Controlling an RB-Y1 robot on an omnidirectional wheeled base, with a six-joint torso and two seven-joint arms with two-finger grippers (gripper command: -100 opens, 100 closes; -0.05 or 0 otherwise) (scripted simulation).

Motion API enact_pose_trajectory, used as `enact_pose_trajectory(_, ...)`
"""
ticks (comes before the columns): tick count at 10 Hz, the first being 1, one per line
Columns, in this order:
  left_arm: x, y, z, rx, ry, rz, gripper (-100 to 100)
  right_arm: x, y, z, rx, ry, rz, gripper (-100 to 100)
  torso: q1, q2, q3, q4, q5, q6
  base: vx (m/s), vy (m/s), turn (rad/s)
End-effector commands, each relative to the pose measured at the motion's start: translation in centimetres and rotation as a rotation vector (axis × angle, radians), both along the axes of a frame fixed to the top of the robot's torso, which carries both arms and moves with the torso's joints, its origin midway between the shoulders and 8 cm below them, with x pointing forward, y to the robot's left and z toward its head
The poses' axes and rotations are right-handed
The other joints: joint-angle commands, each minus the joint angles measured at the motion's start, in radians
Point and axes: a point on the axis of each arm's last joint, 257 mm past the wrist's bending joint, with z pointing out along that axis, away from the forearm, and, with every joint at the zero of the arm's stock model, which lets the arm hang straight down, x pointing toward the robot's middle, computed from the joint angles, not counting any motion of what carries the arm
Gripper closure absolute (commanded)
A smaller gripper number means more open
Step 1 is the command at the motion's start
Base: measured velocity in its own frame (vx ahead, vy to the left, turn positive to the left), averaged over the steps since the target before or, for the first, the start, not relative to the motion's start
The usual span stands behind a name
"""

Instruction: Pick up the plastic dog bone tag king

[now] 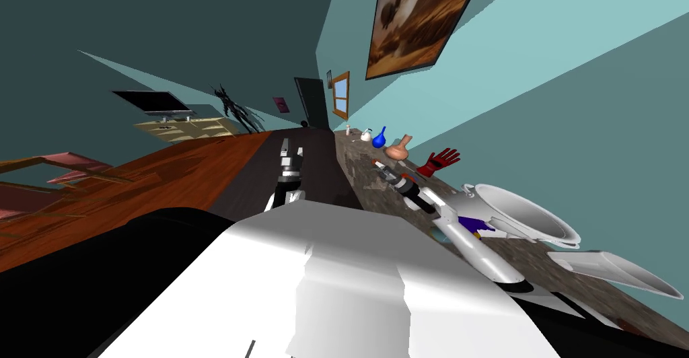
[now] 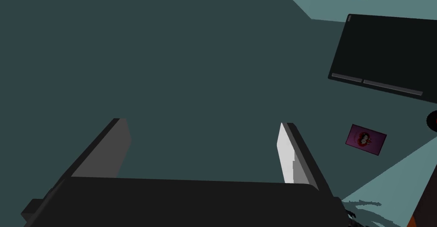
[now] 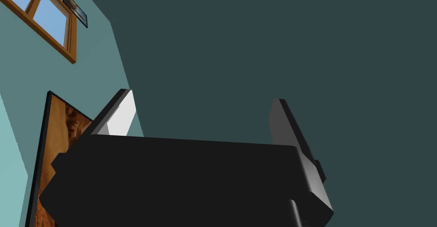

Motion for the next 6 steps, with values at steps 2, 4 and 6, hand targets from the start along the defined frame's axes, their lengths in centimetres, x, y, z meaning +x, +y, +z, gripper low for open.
enact_pose_trajectory(2,0.0,0.0,0.0,0.000,0.000,0.000,0,0.3,-1.1,-3.5,-0.136,0.015,0.021,-100,0.000,-0.001,-0.001,0.000,0.000,0.000,0.087,0.084,-0.117)
enact_pose_trajectory(4,0.0,0.0,0.0,0.000,0.000,0.000,0,0.8,-3.2,-6.1,-0.230,0.042,0.009,-100,0.002,-0.002,-0.001,-0.001,0.000,0.000,0.092,0.083,-0.085)
enact_pose_trajectory(6,0.0,0.0,0.0,0.000,0.000,0.000,0,1.0,-5.0,-8.2,-0.314,0.062,0.006,-100,0.002,-0.003,-0.002,-0.001,0.000,0.000,0.093,0.088,-0.086)
